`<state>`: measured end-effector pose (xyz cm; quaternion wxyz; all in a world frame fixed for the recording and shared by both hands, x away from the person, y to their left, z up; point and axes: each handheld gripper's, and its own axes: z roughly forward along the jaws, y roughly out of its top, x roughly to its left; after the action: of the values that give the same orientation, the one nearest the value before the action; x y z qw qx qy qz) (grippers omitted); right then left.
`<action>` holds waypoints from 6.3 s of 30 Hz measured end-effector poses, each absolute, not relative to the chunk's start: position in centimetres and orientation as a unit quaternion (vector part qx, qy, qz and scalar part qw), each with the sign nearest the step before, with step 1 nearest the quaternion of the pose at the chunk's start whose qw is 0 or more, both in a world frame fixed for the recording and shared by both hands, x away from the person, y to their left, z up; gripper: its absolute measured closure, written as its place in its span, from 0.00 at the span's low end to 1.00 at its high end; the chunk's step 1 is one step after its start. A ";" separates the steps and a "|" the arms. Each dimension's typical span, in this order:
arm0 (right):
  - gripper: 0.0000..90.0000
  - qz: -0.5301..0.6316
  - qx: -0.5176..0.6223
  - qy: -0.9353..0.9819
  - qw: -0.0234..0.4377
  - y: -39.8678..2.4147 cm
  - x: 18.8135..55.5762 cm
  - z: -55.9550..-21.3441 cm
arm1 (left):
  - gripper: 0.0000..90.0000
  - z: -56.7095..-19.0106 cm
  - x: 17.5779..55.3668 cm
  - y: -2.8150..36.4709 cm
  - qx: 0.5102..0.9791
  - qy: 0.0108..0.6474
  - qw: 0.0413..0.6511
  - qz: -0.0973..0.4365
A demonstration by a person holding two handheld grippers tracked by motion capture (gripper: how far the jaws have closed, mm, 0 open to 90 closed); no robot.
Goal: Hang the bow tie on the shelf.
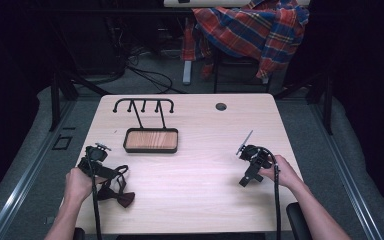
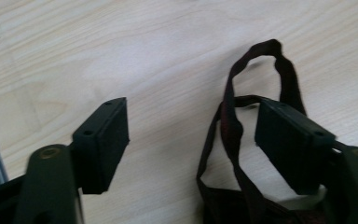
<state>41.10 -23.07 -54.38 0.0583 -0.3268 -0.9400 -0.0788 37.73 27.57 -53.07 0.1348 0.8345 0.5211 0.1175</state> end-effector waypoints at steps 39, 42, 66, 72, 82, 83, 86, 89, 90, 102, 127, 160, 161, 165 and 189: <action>0.08 -0.076 -0.324 -0.941 0.058 -23.2 40.9 -54.4 | 0.95 -54.2 37.6 25.7 0.879 0.458 0.098 0.089; 0.07 -0.079 -0.327 -0.940 0.057 -23.2 40.8 -54.5 | 0.97 -54.3 37.6 25.8 0.879 0.458 0.098 0.087; 0.07 -0.078 -0.327 -0.940 0.056 -23.3 40.9 -54.5 | 0.98 -51.5 36.3 26.6 0.861 0.464 0.146 0.146; 0.07 -0.079 -0.328 -0.940 0.056 -23.3 40.9 -54.5 | 0.98 -50.9 36.1 26.9 0.854 0.468 0.161 0.158; 0.07 -0.073 -0.323 -0.942 0.057 -23.3 40.9 -54.4 | 0.98 -49.6 35.4 26.9 0.845 0.469 0.183 0.179; 0.07 -0.073 -0.323 -0.942 0.057 -23.3 40.9 -54.4 | 0.98 -49.5 35.4 26.9 0.844 0.469 0.186 0.181; 0.07 -0.080 -0.329 -0.939 0.057 -23.3 40.8 -54.5 | 0.98 -48.9 35.1 26.8 0.842 0.466 0.193 0.191; 0.07 -0.078 -0.327 -0.940 0.057 -23.3 40.9 -54.5 | 0.98 -48.6 35.0 26.8 0.840 0.465 0.198 0.196; 0.07 -0.075 -0.325 -0.941 0.057 -23.3 40.9 -54.5 | 0.98 -48.3 34.9 26.7 0.838 0.465 0.204 0.202; 0.07 -0.074 -0.326 -0.941 0.058 -23.3 40.9 -54.5 | 0.98 -46.9 34.6 26.7 0.830 0.463 0.221 0.220; 0.07 -0.072 -0.325 -0.941 0.056 -23.3 40.9 -54.5 | 0.98 -45.0 34.8 26.5 0.822 0.460 0.244 0.229; 0.07 -0.073 -0.331 -0.939 0.056 -23.5 40.9 -54.5 | 0.98 -42.5 36.9 26.1 0.815 0.448 0.267 0.253; 0.07 -0.073 -0.331 -0.939 0.056 -23.5 40.9 -54.5 | 0.98 -42.5 36.9 26.1 0.815 0.448 0.267 0.253; 0.07 -0.072 -0.332 -0.939 0.057 -23.5 40.9 -54.5 | 0.98 -42.3 37.2 26.1 0.813 0.449 0.269 0.255; 0.07 -0.074 -0.330 -0.939 0.057 -23.5 40.9 -54.5 | 0.98 -41.1 38.8 26.2 0.807 0.451 0.273 0.267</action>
<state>40.87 -23.51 -54.47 0.0575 -0.3301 -0.9393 -0.0735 38.76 26.17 -41.13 0.2726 0.8070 0.4509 0.2666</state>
